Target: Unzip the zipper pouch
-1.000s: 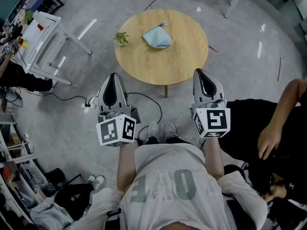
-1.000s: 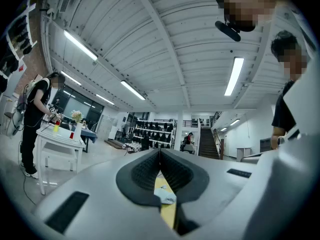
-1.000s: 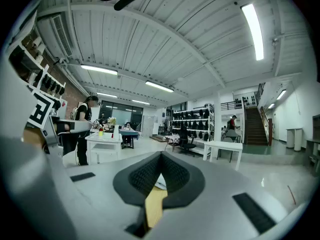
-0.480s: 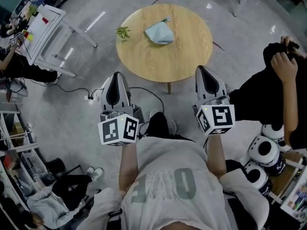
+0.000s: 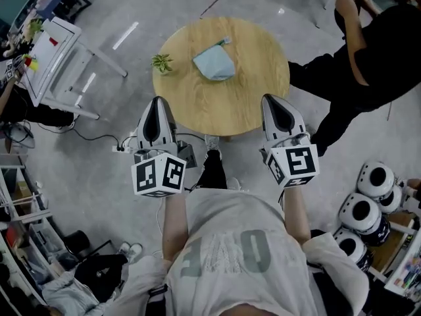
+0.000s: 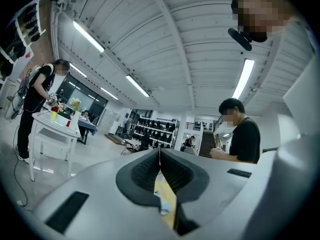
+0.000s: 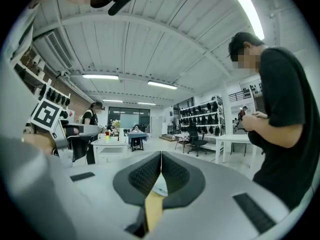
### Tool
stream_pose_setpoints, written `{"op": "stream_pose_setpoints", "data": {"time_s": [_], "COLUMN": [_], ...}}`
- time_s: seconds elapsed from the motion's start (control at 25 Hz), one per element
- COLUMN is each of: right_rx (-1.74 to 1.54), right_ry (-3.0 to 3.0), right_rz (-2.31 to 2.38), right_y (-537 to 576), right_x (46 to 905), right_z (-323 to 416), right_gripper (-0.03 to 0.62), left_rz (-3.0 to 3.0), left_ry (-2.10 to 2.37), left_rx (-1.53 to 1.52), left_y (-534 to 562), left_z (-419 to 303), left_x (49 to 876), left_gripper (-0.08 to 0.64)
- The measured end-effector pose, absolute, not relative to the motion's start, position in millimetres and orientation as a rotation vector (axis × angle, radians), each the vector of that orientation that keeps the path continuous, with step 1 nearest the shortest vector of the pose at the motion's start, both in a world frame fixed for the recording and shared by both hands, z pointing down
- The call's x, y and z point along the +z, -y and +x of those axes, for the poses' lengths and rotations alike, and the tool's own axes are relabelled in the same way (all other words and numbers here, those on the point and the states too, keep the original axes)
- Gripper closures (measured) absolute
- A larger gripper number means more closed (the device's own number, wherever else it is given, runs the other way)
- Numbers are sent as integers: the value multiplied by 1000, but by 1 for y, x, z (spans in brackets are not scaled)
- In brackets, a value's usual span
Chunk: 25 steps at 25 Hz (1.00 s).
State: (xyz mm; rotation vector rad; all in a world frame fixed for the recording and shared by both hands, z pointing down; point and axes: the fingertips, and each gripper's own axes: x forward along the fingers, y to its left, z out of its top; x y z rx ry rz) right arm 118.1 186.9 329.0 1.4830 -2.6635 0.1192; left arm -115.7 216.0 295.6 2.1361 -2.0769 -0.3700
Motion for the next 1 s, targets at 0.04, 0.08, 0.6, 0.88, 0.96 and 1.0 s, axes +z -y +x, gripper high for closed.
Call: {"op": "stream_pose_setpoints", "data": {"time_s": [0.04,0.08,0.6,0.88,0.96,1.0], "right_rx": [116,112,117,158,164,169], "right_ry": [2657,2651,2558,2558,2573,2579], "right_rz": [1488,1490,1529,1526,1515,1501], "right_y": [-181,-174,7,53,60,62], "right_x": [327,324,323,332,335,338], "right_z": [114,110,46,39,40,40], "right_gripper": [563,563,563,563,563,563], "left_rz": [2140,2144,2197,2198,2186,2173], "left_ry": [2069,2062,1957,1945,1961,1967], "left_rx": [-371,-372,-336,-231,-221,-220], "left_y": [-210,-202,2,42,43,42], "left_z": [-119,-124,-178,-174,-171,-169], "left_x": [295,294,303,327,331,332], "left_gripper": [534,534,534,534,534,534]}}
